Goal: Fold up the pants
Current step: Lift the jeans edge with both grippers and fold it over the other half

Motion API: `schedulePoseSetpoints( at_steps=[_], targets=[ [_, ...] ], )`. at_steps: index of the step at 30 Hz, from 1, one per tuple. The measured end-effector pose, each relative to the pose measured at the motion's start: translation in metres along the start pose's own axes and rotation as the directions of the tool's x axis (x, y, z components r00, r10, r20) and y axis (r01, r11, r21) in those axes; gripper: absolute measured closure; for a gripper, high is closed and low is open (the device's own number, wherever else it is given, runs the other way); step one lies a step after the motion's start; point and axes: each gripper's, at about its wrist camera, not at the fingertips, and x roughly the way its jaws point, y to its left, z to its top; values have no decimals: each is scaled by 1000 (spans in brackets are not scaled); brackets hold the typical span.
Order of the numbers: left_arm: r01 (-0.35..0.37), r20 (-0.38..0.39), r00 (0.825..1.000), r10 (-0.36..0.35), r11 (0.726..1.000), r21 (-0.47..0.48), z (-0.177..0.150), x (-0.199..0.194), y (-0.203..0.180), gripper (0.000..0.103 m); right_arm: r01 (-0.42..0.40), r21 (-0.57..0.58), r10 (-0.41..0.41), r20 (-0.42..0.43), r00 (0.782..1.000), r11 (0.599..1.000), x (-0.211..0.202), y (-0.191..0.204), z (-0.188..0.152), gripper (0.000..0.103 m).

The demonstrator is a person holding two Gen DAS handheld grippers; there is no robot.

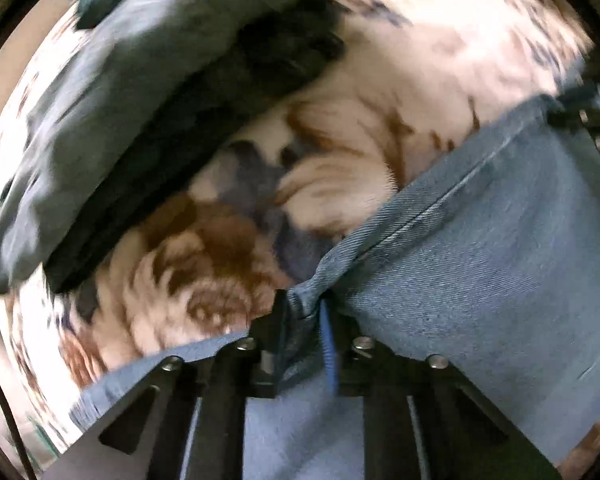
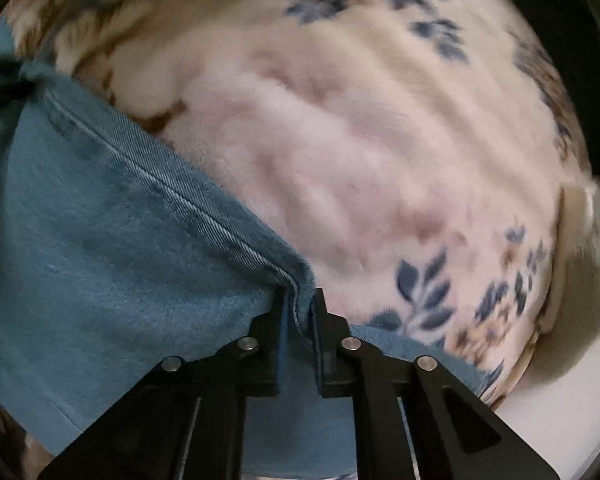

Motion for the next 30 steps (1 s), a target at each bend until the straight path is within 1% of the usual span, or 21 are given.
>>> schedulePoseSetpoints(
  at_steps=[2,4,7,9,11,13,14,17,18,19,20,21,22,24,25,26,27,28,29,30],
  targets=[
    [-17,37,999,19,998,-54,-10,-21,4,93,-17,64,14,44,999,998,-13,-10,-15,95],
    [-29,79,996,37,995,-100,-24,-45,8,93,-10,112,0,90,996,994,-30,-14,-31,95],
    [-5,111,993,29,977,-211,-36,-80,14,94,9,161,-34,150,988,987,-56,-14,-63,96],
    [29,117,993,5,957,-289,-57,-96,13,95,16,196,-51,175,983,980,-78,-6,-80,96],
    [42,111,994,-6,945,-324,-73,-102,-2,95,9,239,-56,190,980,971,-103,9,-103,96],
    [52,122,992,-8,931,-360,-99,-115,-20,96,8,270,-63,194,979,963,-118,27,-131,96],
    [49,113,994,-8,928,-369,-116,-119,-30,97,-5,289,-52,191,980,957,-123,39,-150,96],
    [68,68,997,-44,911,-406,-170,-115,-54,98,-18,321,-33,151,988,947,-132,84,-195,96],
    [81,53,996,-65,902,-424,-190,-112,-62,98,-23,330,-22,131,991,944,-129,98,-210,96],
    [95,28,995,-92,897,-431,-202,-107,-69,99,-23,339,-14,106,994,940,-122,111,-223,96],
    [108,1,993,-120,887,-449,-217,-100,-74,101,-24,343,-6,87,996,939,-115,119,-233,96],
    [124,-16,989,-150,870,-477,-234,-93,-79,101,-16,349,-5,59,998,937,-105,130,-245,96],
    [132,-43,984,-175,862,-489,-248,-83,-86,103,-9,356,-3,33,999,934,-96,141,-255,96],
    [111,-78,982,-174,856,-506,-269,-63,-93,103,1,361,0,-1,1000,933,-82,160,-270,96],
    [105,-103,978,-182,853,-510,-277,-50,-96,103,8,357,-2,-17,1000,934,-73,168,-276,96],
    [91,-129,974,-184,848,-522,-285,-35,-96,103,15,332,3,-51,999,943,-60,176,-280,95],
    [87,-137,973,-188,842,-533,-290,-29,-94,103,17,309,9,-85,996,951,-49,183,-283,95],
    [92,-137,971,-198,831,-548,-294,-26,-91,103,13,308,18,-99,995,951,-41,187,-286,93],
    [81,-127,975,-185,819,-568,-297,-29,-85,100,5,311,29,-105,994,950,-37,188,-287,90],
    [72,-115,979,-170,809,-583,-298,-33,-80,100,-18,319,56,-110,992,948,-35,189,-287,79]
  ],
)
